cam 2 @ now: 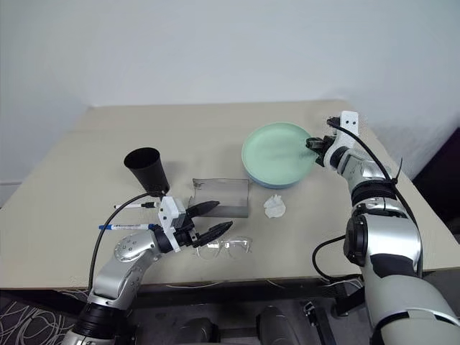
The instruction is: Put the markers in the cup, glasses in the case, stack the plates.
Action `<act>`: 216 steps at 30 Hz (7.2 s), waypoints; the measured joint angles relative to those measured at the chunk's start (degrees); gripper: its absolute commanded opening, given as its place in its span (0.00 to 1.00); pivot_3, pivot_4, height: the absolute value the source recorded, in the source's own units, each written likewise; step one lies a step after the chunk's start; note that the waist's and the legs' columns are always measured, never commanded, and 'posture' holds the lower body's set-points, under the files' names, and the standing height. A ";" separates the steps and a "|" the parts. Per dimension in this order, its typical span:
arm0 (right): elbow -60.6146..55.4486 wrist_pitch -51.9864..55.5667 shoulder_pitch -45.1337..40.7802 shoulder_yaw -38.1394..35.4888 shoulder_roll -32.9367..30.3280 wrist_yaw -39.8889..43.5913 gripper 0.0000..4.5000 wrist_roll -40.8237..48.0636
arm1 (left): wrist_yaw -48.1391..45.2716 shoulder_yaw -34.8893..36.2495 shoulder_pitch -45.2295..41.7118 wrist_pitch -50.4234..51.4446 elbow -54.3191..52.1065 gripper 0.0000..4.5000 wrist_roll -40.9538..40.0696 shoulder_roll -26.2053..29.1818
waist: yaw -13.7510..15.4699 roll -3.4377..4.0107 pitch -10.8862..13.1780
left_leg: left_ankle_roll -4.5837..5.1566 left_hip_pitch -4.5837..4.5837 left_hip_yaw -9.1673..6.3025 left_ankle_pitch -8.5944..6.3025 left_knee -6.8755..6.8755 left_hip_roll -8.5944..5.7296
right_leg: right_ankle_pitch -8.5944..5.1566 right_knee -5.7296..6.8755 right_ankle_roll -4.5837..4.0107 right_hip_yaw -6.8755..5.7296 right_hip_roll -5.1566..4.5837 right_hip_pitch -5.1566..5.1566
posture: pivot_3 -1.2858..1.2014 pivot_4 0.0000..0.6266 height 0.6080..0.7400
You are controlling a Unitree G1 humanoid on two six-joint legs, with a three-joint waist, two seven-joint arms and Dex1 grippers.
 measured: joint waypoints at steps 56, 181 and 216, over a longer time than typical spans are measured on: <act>-47.33 8.85 30.40 12.54 -5.00 38.03 0.98 1.47 | -0.06 2.62 -1.14 -1.04 2.55 0.79 -0.05 2.84 | 0.15 -0.03 -0.03 | 0.03 0.08 0.53 -0.02 0.25 0.00 | 0.04 0.09 0.08 0.63 0.11 0.00 | 0.52 0.00 0.97; -55.84 3.56 38.86 17.36 0.84 33.53 0.61 7.38 | -35.02 -11.06 -27.74 0.87 22.12 0.00 7.05 9.97 | 0.49 -0.10 -0.08 | 0.20 -0.05 0.50 0.04 0.70 0.01 | 0.18 0.12 0.29 0.68 0.16 0.07 | 0.52 0.00 0.97; -54.47 1.58 38.10 17.39 1.10 30.18 0.61 6.48 | -32.07 -9.34 -54.18 -29.60 76.85 0.00 26.56 1.81 | 0.45 -0.20 -0.08 | 0.32 -0.17 0.49 -0.04 0.69 -0.10 | 0.35 0.05 0.57 0.76 0.16 0.04 | 0.52 0.00 0.97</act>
